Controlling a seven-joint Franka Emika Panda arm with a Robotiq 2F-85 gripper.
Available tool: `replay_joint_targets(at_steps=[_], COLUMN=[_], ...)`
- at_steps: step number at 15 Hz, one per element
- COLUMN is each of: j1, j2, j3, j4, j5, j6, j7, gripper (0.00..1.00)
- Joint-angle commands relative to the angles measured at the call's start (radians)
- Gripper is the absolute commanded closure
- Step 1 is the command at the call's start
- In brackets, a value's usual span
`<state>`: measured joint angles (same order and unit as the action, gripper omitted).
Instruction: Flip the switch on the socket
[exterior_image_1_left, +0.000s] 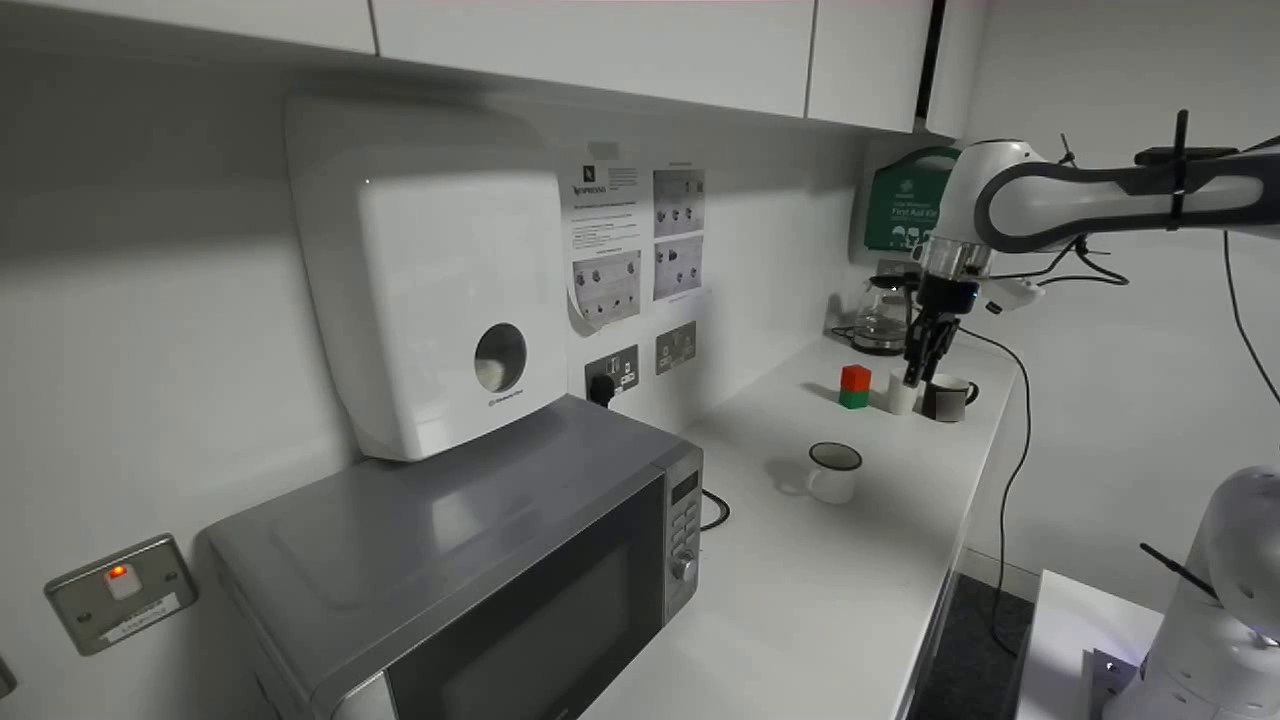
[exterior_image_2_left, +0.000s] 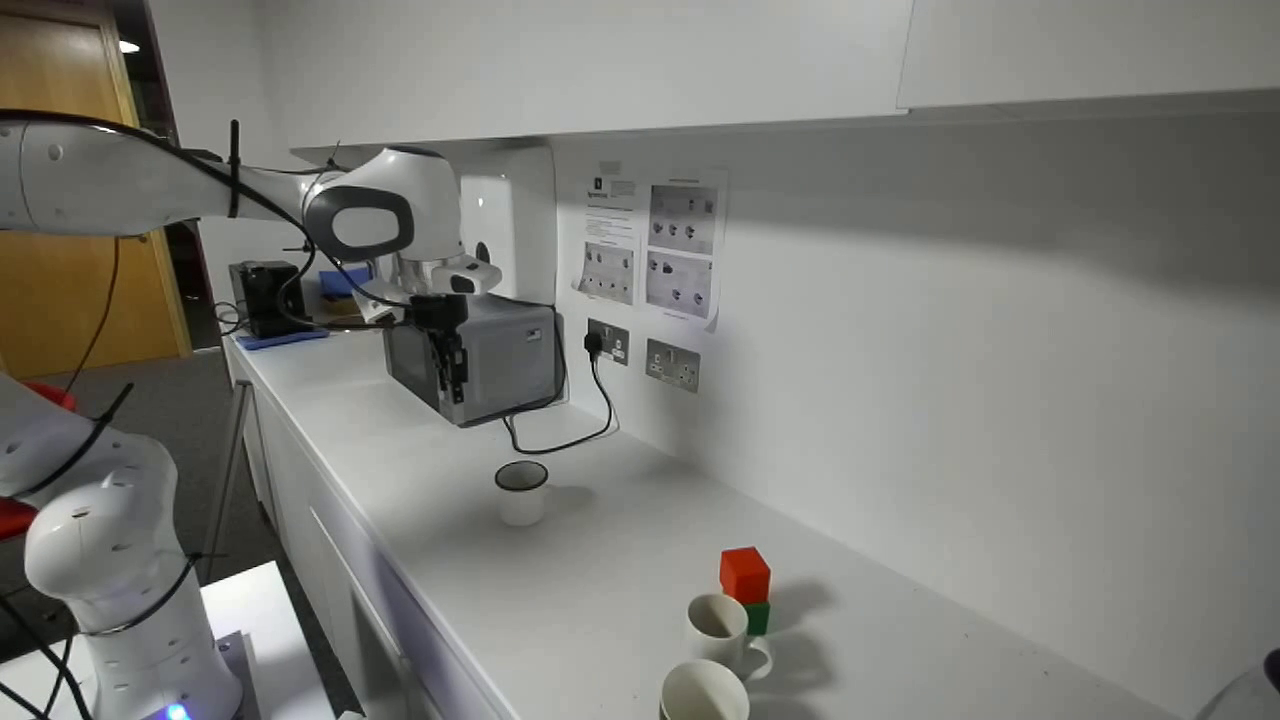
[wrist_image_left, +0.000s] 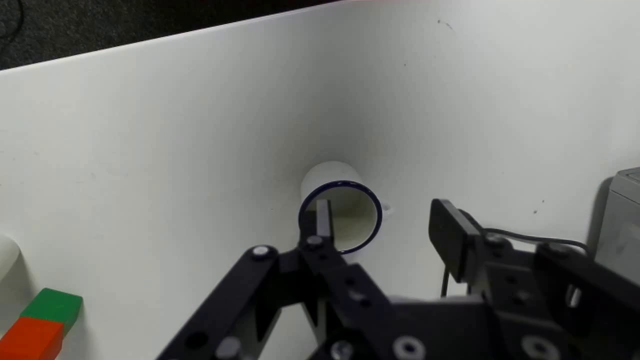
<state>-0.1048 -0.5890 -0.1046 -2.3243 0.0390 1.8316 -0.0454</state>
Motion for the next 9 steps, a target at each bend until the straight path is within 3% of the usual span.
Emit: replay_joint_targets(at_steps=[1,3,9], j1=[0.005,0.006,0.011], j2=[0.001,0.001,0.001], j3=[-0.004,-0.005,-0.007], j4=[0.003,0.002,-0.006], j5=[0.002,0.006,0.015], j6=[0.001,0.003,0.021], j7=[-0.001,-0.001,-0.006], gripper=[0.12,0.01,0.0])
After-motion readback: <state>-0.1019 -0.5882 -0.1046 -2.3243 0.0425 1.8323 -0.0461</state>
